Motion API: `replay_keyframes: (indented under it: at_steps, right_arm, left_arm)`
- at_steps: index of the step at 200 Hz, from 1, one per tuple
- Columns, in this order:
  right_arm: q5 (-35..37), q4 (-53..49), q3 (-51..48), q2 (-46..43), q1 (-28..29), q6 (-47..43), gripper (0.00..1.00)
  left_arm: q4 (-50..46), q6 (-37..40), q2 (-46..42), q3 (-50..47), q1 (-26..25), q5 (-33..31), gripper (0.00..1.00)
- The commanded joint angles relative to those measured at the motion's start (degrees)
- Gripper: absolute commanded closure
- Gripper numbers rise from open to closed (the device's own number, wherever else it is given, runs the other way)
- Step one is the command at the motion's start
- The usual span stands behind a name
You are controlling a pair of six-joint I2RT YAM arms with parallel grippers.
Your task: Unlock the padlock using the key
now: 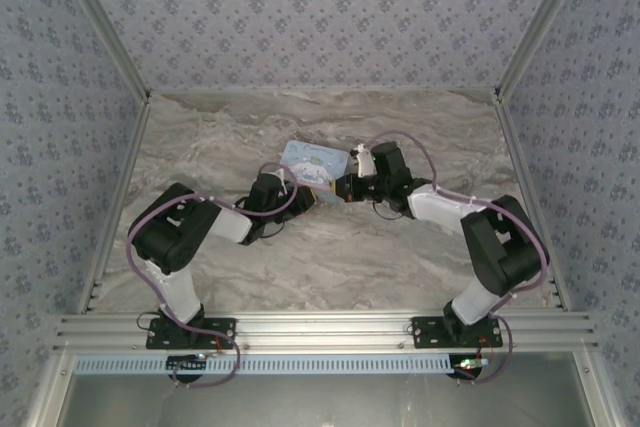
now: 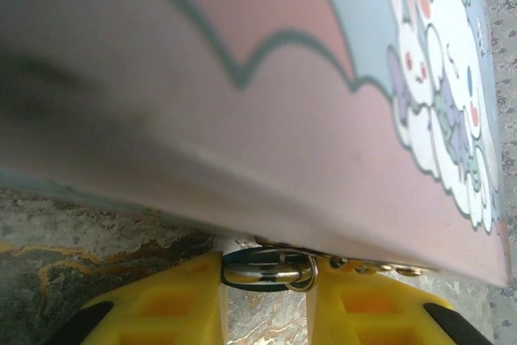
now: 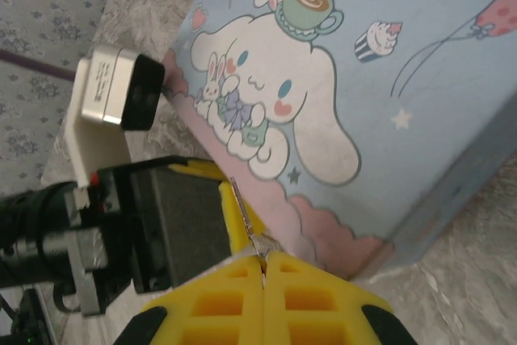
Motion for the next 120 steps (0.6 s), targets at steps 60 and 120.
replay_keyframes:
  at_steps: [60, 120]
  right_arm:
    - [5.16, -5.81, -5.88, -4.61, 3.89, -16.28, 1.0]
    - [10.59, -4.22, -6.22, -2.63, 6.37, -21.21, 1.0]
  left_arm:
    - [-8.76, -6.52, -4.63, 4.06, -0.05, 4.22, 0.77]
    - [-10.87, -10.21, -5.67, 4.65, -0.26, 5.65, 0.78]
